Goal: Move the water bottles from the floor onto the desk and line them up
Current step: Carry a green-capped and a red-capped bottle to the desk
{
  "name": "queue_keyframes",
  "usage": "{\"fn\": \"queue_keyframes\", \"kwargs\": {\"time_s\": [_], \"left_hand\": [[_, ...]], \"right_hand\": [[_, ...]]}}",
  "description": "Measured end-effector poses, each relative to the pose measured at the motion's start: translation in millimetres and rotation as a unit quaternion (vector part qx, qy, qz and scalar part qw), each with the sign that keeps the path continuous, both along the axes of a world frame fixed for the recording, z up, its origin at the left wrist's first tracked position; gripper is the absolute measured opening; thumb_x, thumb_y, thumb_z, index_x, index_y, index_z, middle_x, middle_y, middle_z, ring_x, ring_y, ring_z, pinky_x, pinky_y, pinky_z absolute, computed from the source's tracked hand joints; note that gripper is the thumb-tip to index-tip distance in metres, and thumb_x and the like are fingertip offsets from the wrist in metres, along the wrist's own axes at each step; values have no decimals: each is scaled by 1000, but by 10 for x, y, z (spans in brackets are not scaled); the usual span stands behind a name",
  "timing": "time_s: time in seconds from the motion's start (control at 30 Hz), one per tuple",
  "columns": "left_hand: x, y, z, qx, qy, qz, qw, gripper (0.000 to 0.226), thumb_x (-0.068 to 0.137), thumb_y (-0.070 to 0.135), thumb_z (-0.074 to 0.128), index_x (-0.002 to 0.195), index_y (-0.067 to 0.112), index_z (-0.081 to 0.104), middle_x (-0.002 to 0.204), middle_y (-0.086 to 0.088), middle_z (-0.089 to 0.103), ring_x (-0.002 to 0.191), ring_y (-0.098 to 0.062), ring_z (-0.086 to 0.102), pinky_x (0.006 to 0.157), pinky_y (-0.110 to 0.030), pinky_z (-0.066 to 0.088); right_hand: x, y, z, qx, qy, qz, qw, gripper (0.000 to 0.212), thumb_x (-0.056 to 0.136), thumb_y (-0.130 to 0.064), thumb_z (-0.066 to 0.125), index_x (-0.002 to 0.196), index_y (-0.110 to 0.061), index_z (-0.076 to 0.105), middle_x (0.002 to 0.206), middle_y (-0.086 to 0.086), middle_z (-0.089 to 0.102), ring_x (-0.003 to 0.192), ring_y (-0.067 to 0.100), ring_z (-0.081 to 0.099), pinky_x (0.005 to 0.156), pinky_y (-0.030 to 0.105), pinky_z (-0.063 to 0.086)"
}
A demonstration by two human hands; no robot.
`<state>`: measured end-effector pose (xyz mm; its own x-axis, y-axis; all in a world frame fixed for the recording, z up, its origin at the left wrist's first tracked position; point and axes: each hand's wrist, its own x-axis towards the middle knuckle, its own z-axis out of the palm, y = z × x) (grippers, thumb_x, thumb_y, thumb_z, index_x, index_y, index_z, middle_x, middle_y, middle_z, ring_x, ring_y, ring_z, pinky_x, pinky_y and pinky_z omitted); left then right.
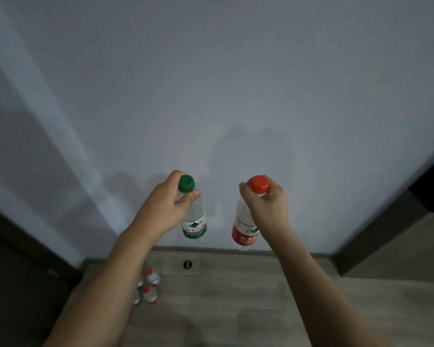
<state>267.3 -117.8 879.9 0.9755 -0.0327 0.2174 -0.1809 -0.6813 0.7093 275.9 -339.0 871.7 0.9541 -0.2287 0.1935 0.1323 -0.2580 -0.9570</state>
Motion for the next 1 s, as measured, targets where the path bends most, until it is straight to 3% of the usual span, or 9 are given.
{"fn": "queue_keyframes", "kwargs": {"time_s": [0.2,0.3,0.43,0.5,0.67,0.77,0.87,1.0], "left_hand": [[282,-1054,28,-2,5,-95,995,26,87,55,62,97,35,49,99,7,69,92,-17,66,85,-48,54],[357,-1547,70,-4,8,-141,990,35,80,64,56,97,34,49,97,7,68,92,-17,66,85,-49,54],[389,-2137,52,-6,13,-214,977,37,79,65,53,98,34,48,98,8,69,92,-16,65,84,-47,54],[380,-2402,32,2,18,-252,968,36,78,67,51,97,36,47,99,10,69,90,-13,65,82,-45,54],[292,-3064,-65,19,23,-355,934,28,84,61,55,96,37,48,94,10,69,79,-12,64,71,-39,54],[120,-3472,-119,16,23,-411,911,19,89,51,60,95,37,49,88,12,66,74,-2,60,60,-29,44],[-130,-3862,-134,16,25,-473,881,15,91,46,61,95,36,50,85,12,64,73,1,58,59,-26,40],[-522,-4332,-133,9,23,-539,842,13,90,42,63,96,36,53,84,17,63,69,4,56,60,-27,40]], "right_hand": [[-140,-1079,8,-21,-1,-103,994,24,81,-26,68,73,-6,57,65,7,59,53,11,50,51,20,43],[-280,-1533,-30,-18,5,-146,989,24,81,-29,67,74,-8,57,66,7,61,57,18,57,56,28,50],[-526,-2001,-101,-16,0,-227,974,22,79,-28,68,70,-11,57,64,-2,61,52,2,54,48,9,43],[-681,-2183,-121,-8,-2,-269,963,22,79,-25,69,68,-11,56,61,-6,60,51,0,54,47,8,42],[-1216,-2561,-153,-10,-6,-369,929,23,79,-27,68,67,-13,54,65,-1,60,54,4,54,52,14,46],[-1607,-2761,-169,-17,2,-419,908,23,80,-29,68,70,-12,56,67,1,61,61,15,60,59,21,52],[-2015,-2945,-170,-18,8,-480,877,21,82,-29,69,72,-13,59,67,0,61,63,14,60,64,30,53],[-2562,-3114,-169,-25,16,-542,840,21,83,-30,69,73,-14,60,67,2,63,65,16,62,64,34,55]]}}
